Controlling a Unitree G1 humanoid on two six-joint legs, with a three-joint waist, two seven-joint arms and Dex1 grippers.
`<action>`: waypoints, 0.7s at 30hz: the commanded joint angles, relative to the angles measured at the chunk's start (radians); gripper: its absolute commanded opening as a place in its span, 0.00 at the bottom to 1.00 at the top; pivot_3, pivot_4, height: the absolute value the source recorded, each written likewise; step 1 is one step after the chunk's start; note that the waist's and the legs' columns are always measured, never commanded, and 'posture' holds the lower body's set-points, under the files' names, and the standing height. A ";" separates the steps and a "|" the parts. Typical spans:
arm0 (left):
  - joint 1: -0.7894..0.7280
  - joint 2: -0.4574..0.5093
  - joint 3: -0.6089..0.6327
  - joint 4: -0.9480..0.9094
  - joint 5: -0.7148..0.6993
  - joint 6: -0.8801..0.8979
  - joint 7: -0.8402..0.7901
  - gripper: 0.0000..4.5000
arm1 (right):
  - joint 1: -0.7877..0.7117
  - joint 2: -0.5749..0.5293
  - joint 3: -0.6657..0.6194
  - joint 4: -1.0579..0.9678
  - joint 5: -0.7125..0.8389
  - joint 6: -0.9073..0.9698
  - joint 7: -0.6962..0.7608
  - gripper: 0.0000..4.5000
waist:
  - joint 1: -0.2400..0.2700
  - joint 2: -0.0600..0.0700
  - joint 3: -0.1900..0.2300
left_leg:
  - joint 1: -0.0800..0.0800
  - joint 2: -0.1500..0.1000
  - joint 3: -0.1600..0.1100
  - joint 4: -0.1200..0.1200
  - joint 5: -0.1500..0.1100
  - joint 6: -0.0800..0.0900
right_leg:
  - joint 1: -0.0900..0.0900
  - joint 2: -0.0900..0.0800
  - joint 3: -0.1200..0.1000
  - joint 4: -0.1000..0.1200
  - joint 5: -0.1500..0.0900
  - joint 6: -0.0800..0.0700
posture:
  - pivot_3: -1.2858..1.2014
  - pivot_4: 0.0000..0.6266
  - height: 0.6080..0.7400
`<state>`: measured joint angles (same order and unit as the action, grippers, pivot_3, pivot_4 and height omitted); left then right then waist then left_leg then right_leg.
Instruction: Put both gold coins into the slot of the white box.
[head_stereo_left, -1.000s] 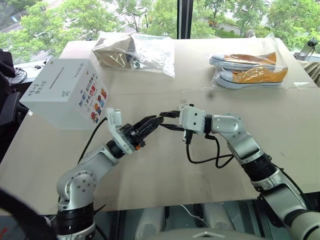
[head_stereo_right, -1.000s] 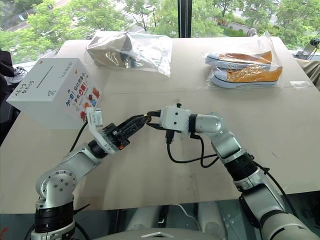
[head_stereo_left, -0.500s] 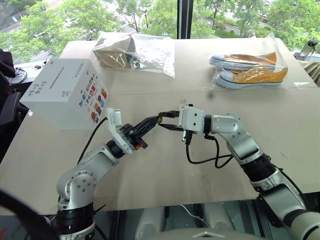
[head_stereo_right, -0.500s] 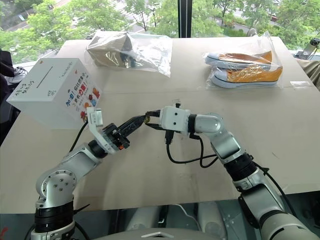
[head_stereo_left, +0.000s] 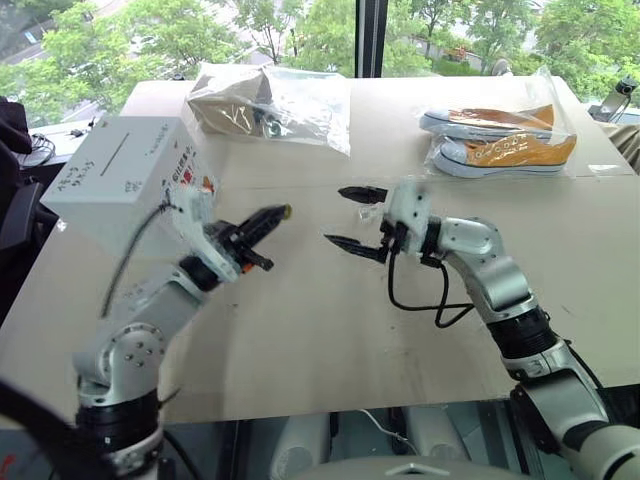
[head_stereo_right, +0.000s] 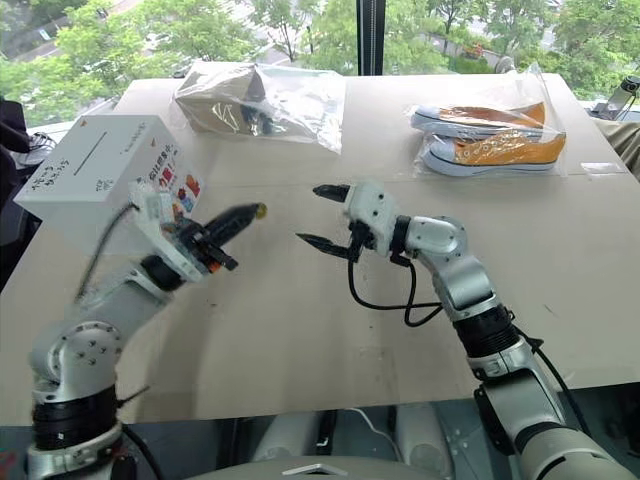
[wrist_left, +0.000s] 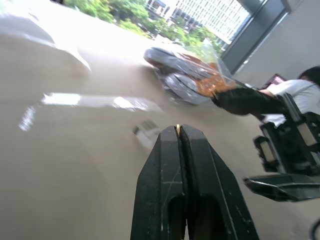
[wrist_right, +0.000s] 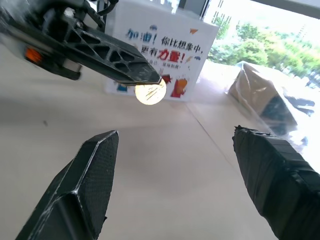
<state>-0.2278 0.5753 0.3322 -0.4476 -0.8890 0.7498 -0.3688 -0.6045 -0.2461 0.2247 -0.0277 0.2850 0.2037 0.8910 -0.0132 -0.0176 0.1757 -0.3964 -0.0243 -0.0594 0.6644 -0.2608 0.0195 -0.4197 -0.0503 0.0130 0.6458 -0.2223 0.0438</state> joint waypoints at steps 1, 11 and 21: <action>-0.171 0.115 0.065 -0.040 0.090 0.050 0.173 0.00 | -0.030 0.019 -0.093 -0.112 0.245 0.135 0.065 0.87 | 0.002 0.000 0.000 | -0.001 0.000 -0.001 0.000 0.000 0.000 | 0.000 0.000 -0.001 0.000 0.000 0.000 | 0.52 0.24 1.00; -0.304 0.391 0.197 0.010 0.228 0.261 0.279 0.00 | -0.133 0.043 -0.192 -0.080 0.410 0.253 0.045 0.87 | -0.007 -0.001 0.001 | 0.001 -0.003 -0.002 -0.006 0.000 -0.001 | -0.005 0.005 0.001 0.001 0.000 0.001 | 0.52 0.24 1.00; -0.178 0.432 0.196 0.082 0.349 0.202 0.175 0.00 | -0.131 0.022 -0.170 -0.057 0.353 0.216 0.058 0.87 | -0.003 -0.001 0.001 | -0.001 -0.003 0.000 -0.011 0.003 -0.004 | -0.011 0.001 0.004 0.002 0.000 0.001 | 0.52 0.24 1.00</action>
<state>-0.4035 0.9750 0.5056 -0.3616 -0.5777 0.9875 -0.1858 -0.7234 -0.2240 0.0611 -0.0600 0.6357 0.4403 0.9434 -0.0167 -0.0185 0.1765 -0.3977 -0.0272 -0.0593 0.6533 -0.2582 0.0153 -0.4305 -0.0496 0.0167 0.6477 -0.2223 0.0444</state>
